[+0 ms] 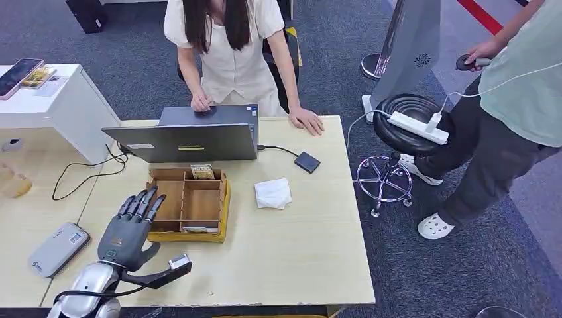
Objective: Pass the card to the sensor for recognition and then transmit it.
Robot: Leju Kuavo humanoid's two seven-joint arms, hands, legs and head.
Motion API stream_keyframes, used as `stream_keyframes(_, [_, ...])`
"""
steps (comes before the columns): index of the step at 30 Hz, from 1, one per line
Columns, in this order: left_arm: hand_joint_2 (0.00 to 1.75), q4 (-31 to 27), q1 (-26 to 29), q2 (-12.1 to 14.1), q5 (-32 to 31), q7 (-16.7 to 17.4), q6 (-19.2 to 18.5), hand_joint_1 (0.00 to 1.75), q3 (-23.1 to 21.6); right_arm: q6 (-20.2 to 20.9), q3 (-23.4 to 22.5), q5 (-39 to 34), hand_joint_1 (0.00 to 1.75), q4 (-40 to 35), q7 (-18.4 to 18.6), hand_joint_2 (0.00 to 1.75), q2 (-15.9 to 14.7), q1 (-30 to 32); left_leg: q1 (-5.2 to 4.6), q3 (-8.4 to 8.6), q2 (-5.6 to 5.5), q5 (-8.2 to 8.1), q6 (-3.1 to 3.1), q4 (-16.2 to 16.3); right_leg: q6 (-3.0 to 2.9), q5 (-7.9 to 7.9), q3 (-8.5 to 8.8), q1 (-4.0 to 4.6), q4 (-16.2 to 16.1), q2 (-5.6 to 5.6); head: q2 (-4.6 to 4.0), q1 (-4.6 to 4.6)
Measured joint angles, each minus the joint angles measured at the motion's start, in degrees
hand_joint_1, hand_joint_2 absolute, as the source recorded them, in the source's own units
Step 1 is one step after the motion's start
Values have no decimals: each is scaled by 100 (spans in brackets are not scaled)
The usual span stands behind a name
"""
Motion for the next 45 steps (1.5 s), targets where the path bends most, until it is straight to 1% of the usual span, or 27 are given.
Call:
stream_keyframes(11, [175, 76, -20, -4, -15, -9, 0, 0, 2, 0, -50, 2, 0, -9, -4, 175, 0, 0, 0, 0, 0, 0, 0, 0, 0, 0, 0, 0, 0, 0, 0, 0])
stream_keyframes(12, [175, 81, -22, -4, -15, -9, 0, 12, 2, 0, -52, 2, 0, -9, -4, 175, 0, 0, 0, 0, 0, 0, 0, 0, 0, 0, 0, 0, 0, 0, 0, 0])
stream_keyframes(13, [175, 85, -24, -4, -17, -9, 0, 175, 2, 0, -55, 4, 0, -9, -4, 175, 0, 0, 0, 0, 0, 0, 0, 0, 0, 0, 0, 0, 0, 0, 0, 0])
stream_keyframes(14, [175, 87, -24, -4, -17, -9, 0, 164, 2, 0, -55, 4, 0, -9, -4, 175, 0, 0, 0, 0, 0, 0, 0, 0, 0, 0, 0, 0, 0, 0, 0, 0])
stream_keyframes(15, [175, 87, -25, -4, -15, -20, -4, 145, 2, 2, -55, 2, 0, -9, -4, 175, 0, 0, 0, 0, 0, 0, 0, 0, 0, 0, 0, 0, 0, 0, 0, 0])
stream_keyframes(16, [175, 90, -26, -4, -13, -37, -9, 148, 2, 2, -57, 2, 0, -11, -4, 175, 0, 0, 0, 0, 0, 0, 0, 0, 0, 0, 0, 0, 0, 0, 0, 0])
stream_keyframes(17, [175, 98, -27, -4, -13, -50, -13, 157, 2, 0, -57, 4, 0, -11, -4, 175, 0, 0, 0, 0, 0, 0, 0, 0, 0, 0, 0, 0, 0, 0, 0, 0])
stream_keyframes(31, [175, 133, -74, -4, -11, -52, -20, 157, 11, 0, -94, 39, 0, -28, -4, 175, 0, 0, 0, 0, 0, 0, 0, 0, 0, 0, 0, 0, 0, 0, 0, 0])
stream_keyframes(32, [175, 133, -79, -4, -11, -52, -20, 166, 11, 0, -94, 39, 0, -31, -4, 175, 0, 0, 0, 0, 0, 0, 0, 0, 0, 0, 0, 0, 0, 0, 0, -2])
stream_keyframes(33, [175, 133, -82, -4, -11, -52, -20, 162, 11, 0, -94, 39, 0, -31, -4, 175, 0, 0, 0, 0, 0, 0, 0, 0, 0, 0, 0, 0, 0, 0, 0, 0])
stream_keyframes(34, [175, 133, -83, -4, -11, -52, -20, 169, 11, 0, -94, 39, 0, -31, -4, 175, 0, 0, 0, 0, 0, 0, 0, 0, 0, 0, 0, 0, 0, 0, 0, 0])
stream_keyframes(35, [175, 133, -84, -4, -11, -52, -20, 164, 11, 0, -94, 39, 0, -31, -4, 175, 0, 0, 0, 0, 0, 0, 0, 0, 0, 0, 0, 0, 0, 0, 0, -2])
stream_keyframes(37, [175, 133, -85, -4, -11, -52, -20, 162, 11, 0, -96, 39, 0, -33, -4, 175, 0, 0, 0, 0, 0, 0, 0, 0, 0, 0, 0, 0, 0, 0, 0, 0])
stream_keyframes(38, [175, 133, -85, -4, -11, -52, -20, 173, 13, 0, -96, 39, 0, -33, -4, 175, 0, 0, 0, 0, 0, 0, 0, 0, 0, 0, 0, 0, 0, 0, 0, 0])
stream_keyframes(39, [175, 133, -86, -4, -11, -52, -20, 169, 11, 0, -98, 39, 0, -33, -4, 175, 0, 0, 0, 0, 0, 0, 0, 0, 0, 0, 0, 0, 0, 0, 0, 0])
stream_keyframes(40, [175, 133, -86, -4, -11, -52, -20, 159, 13, 0, -98, 39, 0, -33, -4, 175, 0, 0, 0, 0, 0, 0, 0, 0, 0, 0, 0, 0, 0, 0, 0, 0])
stream_keyframes(41, [175, 133, -87, -4, -11, -52, -20, 152, 13, 0, -98, 37, 0, -33, -4, 175, 0, 0, 0, 0, 0, 0, 0, 0, 0, 0, 0, 0, 0, 0, 0, 0])
stream_keyframes(45, [175, 135, -90, -4, -11, -55, -22, 152, 13, 0, -101, 37, 0, -33, -4, 175, 0, 1, 0, 0, 0, 0, 0, 0, 0, 0, 0, 0, 0, 0, 0, -2])
